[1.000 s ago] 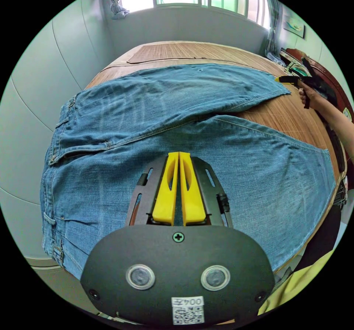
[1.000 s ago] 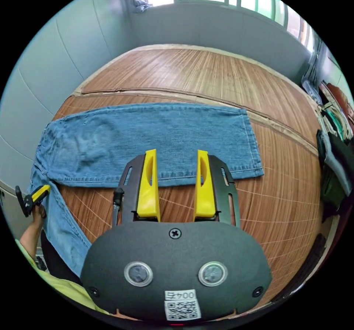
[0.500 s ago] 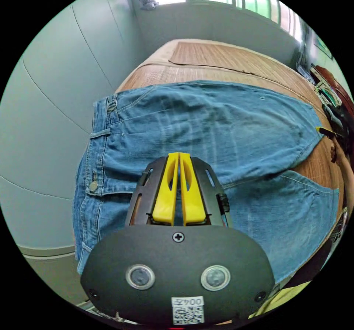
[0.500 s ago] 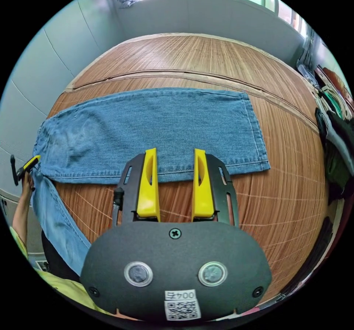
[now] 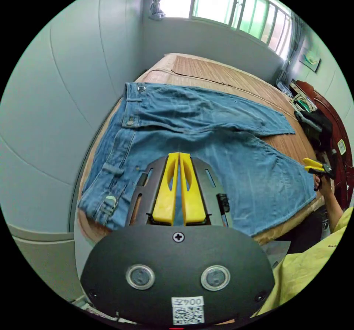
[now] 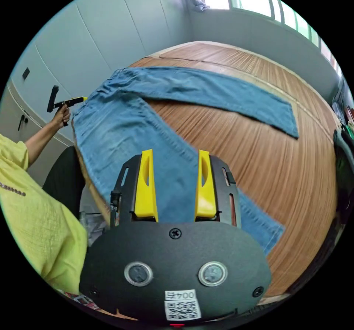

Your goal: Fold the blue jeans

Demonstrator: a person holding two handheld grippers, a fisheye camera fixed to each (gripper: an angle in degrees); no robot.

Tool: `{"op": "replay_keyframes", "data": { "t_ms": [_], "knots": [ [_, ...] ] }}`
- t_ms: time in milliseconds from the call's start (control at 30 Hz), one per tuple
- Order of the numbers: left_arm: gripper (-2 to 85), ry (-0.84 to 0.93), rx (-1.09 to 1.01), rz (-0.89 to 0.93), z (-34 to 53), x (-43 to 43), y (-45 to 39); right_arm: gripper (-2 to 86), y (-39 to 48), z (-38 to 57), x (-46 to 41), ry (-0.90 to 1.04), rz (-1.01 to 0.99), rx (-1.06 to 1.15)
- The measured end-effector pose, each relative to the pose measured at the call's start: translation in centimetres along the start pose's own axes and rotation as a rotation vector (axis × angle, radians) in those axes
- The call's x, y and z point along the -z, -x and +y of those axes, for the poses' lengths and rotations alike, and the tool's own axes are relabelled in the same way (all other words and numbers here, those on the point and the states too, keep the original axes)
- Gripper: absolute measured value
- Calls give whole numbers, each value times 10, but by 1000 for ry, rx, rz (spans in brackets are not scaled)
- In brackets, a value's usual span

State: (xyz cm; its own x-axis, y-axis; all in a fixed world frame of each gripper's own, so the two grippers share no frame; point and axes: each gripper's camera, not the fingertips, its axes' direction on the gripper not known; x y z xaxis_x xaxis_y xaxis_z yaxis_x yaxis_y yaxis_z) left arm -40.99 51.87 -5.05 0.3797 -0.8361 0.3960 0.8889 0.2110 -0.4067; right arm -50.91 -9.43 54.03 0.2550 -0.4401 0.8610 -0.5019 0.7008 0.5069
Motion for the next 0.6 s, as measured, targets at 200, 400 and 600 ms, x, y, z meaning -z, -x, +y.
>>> {"op": "replay_keyframes", "data": {
  "t_ms": [200,400,600],
  "knots": [
    [52,21,283,13,113,49,58,181,31,77,3,69,-17,-189],
    [75,21,404,113,143,59,88,146,31,82,-8,202,116,-257],
    [85,-8,466,176,146,71,110,132,39,56,4,190,182,-195]
  ]
}}
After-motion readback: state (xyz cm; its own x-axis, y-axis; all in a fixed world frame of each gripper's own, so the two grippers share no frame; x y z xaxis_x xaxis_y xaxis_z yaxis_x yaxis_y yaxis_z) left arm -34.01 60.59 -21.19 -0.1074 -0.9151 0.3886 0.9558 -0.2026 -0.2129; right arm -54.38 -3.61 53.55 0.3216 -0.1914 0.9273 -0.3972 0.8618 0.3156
